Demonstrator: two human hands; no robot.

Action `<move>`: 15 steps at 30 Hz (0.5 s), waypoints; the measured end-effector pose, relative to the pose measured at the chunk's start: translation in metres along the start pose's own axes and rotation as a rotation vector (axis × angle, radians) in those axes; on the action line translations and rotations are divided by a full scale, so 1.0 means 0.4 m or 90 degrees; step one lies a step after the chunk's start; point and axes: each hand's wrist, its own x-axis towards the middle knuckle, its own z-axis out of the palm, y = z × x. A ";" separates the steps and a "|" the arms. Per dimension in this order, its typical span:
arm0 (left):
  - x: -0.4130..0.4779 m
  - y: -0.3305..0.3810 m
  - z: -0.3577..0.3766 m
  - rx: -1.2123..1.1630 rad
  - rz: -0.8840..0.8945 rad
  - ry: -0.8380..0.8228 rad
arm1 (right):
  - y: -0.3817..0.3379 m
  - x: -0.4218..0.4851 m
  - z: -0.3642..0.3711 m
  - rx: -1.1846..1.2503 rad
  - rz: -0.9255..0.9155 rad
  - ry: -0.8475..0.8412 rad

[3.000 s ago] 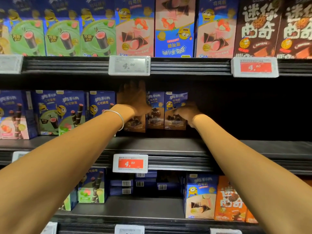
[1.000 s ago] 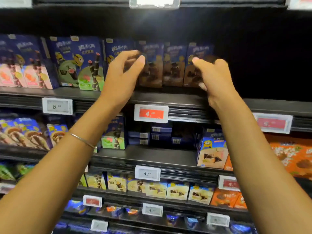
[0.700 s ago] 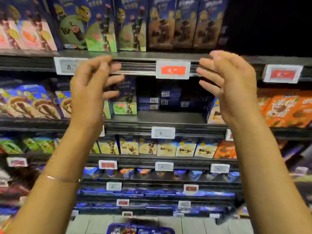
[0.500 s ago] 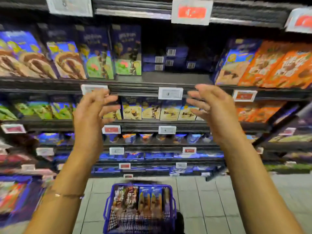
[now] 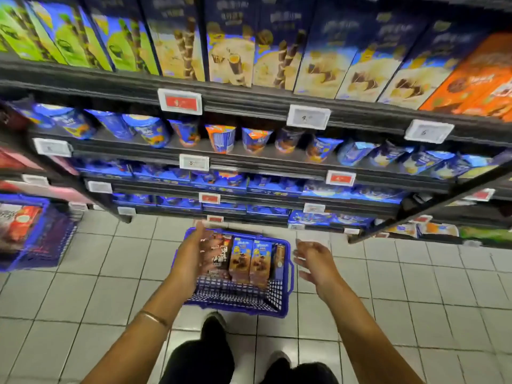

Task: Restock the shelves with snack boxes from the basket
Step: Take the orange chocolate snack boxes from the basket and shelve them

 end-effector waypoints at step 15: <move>0.807 -0.648 0.087 -0.007 -0.068 -0.083 | 0.656 0.815 0.231 0.009 -0.085 0.061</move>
